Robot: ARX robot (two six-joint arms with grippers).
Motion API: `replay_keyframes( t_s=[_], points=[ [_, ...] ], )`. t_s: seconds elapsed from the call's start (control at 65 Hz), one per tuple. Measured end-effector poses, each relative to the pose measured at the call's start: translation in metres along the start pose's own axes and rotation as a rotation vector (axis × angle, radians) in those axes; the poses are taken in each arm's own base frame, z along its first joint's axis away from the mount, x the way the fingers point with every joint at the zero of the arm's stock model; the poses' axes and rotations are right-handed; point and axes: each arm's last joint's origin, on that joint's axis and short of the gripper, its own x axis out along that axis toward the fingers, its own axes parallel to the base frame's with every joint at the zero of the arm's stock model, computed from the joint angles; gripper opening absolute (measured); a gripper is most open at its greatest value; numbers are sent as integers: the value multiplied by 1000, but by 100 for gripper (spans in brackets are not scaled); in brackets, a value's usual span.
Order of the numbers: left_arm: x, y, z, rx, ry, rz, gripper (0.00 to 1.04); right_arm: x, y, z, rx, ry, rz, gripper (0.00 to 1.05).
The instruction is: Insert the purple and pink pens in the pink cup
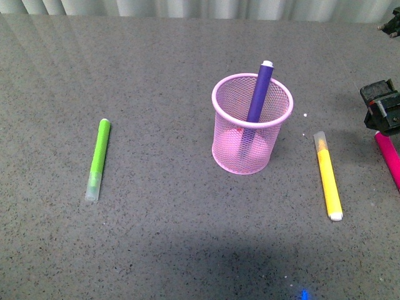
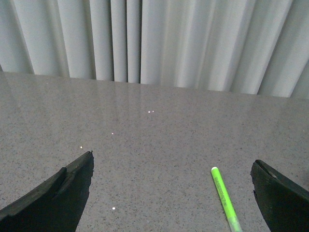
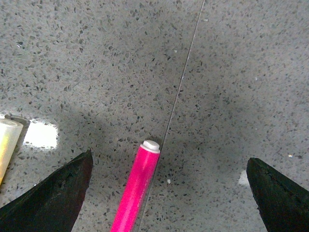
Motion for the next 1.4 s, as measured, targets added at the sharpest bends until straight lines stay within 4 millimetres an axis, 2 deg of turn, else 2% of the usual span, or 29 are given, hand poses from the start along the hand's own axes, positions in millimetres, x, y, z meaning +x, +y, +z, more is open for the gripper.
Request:
replay_keyframes(
  t_s=[0.339,0.693,0.8,0.893,1.139,1.247,1.401],
  points=[
    [0,0,0,0,0,0,97,19,5,-2,39,60,1,97],
    [0,0,0,0,0,0,97,25,8,-6,47,77,-3,97],
    [0,0,0,0,0,0,97,27,8,-7,51,83,4,85],
    [0,0,0,0,0,0,97,28,10,-9,50,90,13,68],
    [0,0,0,0,0,0,97,30,12,-14,47,105,22,35],
    [0,0,0,0,0,0,97,31,12,-14,46,105,23,12],
    [0,0,0,0,0,0,97,30,12,-13,48,98,22,8]
  ],
)
